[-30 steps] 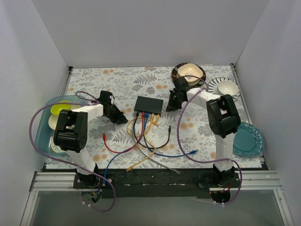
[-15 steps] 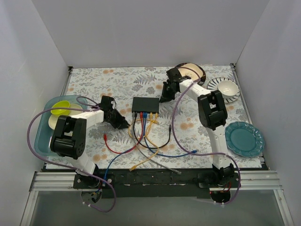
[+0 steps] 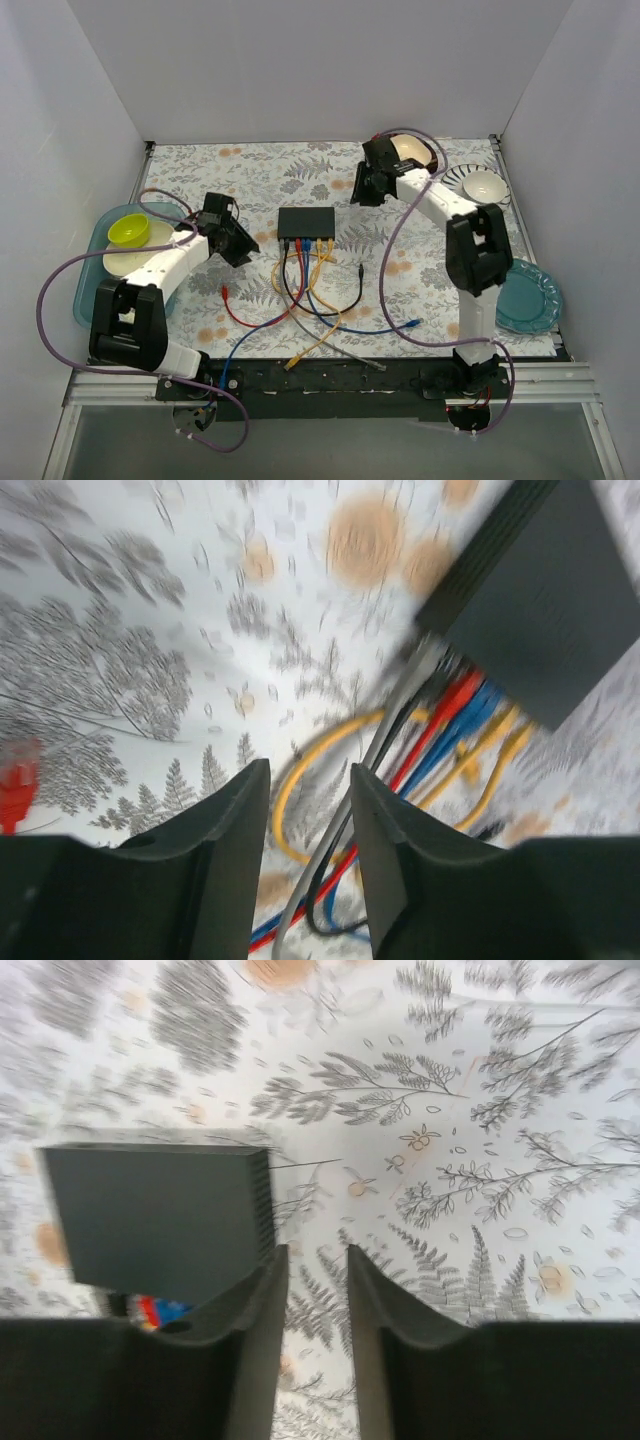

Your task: Pull the plug from the switch port

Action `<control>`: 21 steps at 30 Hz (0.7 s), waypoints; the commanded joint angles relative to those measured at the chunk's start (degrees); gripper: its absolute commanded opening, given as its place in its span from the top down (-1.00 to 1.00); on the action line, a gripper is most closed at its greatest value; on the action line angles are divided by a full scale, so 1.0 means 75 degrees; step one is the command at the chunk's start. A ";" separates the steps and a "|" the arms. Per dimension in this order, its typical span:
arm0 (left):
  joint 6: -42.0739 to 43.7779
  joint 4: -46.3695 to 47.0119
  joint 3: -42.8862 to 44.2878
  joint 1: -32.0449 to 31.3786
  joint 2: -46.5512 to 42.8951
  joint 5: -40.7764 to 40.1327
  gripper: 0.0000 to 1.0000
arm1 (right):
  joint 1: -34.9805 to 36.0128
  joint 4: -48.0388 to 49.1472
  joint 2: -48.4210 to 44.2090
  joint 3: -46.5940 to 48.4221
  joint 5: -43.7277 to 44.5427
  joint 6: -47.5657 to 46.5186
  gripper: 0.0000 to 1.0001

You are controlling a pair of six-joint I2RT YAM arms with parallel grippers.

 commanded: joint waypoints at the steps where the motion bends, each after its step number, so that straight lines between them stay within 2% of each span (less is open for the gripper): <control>1: 0.0443 -0.1288 0.1427 -0.0007 -0.0205 -0.3086 0.01 | 0.0745 0.0082 -0.2536 -0.0827 0.1850 -0.1097 -0.11; 3: 0.0514 -0.1336 0.1720 0.0004 0.0099 -0.3160 -0.38 | 0.0991 -0.0023 -0.3273 -0.1343 0.2017 -0.1205 -0.48; 4: 0.0515 -0.1255 0.1733 -0.0007 0.0205 -0.2996 -0.58 | 0.1016 -0.0047 -0.3521 -0.1960 0.1820 -0.1217 -0.73; 8: 0.0001 -0.0424 0.1523 -0.0007 0.0393 -0.1627 -0.96 | 0.1074 0.0374 -0.4857 -0.3802 0.1151 -0.1298 -0.94; 10: -0.0281 0.0209 0.1278 -0.0007 0.0358 -0.0913 -0.96 | 0.1098 0.0516 -0.5631 -0.4390 0.1347 -0.1195 -0.97; 12: -0.0516 0.0526 0.1346 0.0004 0.0428 -0.0745 -0.96 | 0.1121 0.0317 -0.6331 -0.5047 0.1570 -0.0995 -0.97; 15: -0.0201 0.0505 0.1966 -0.0007 0.0978 0.0098 -0.96 | 0.1811 0.0888 -0.7537 -0.6030 0.3137 -0.1519 -0.97; 16: -0.0166 0.0423 0.2118 -0.0030 0.1304 0.0227 -0.96 | 0.1952 0.1389 -0.7810 -0.6277 0.4000 -0.1545 -0.97; 19: -0.0224 0.0327 0.2471 -0.0054 0.1483 0.0158 -0.96 | 0.2024 0.1895 -0.8620 -0.6805 0.4407 -0.1159 -0.97; 21: 0.0055 0.1063 0.2413 -0.0217 0.1448 -0.0111 -0.96 | 0.2024 0.2365 -0.8959 -0.7296 0.4477 -0.0984 -0.97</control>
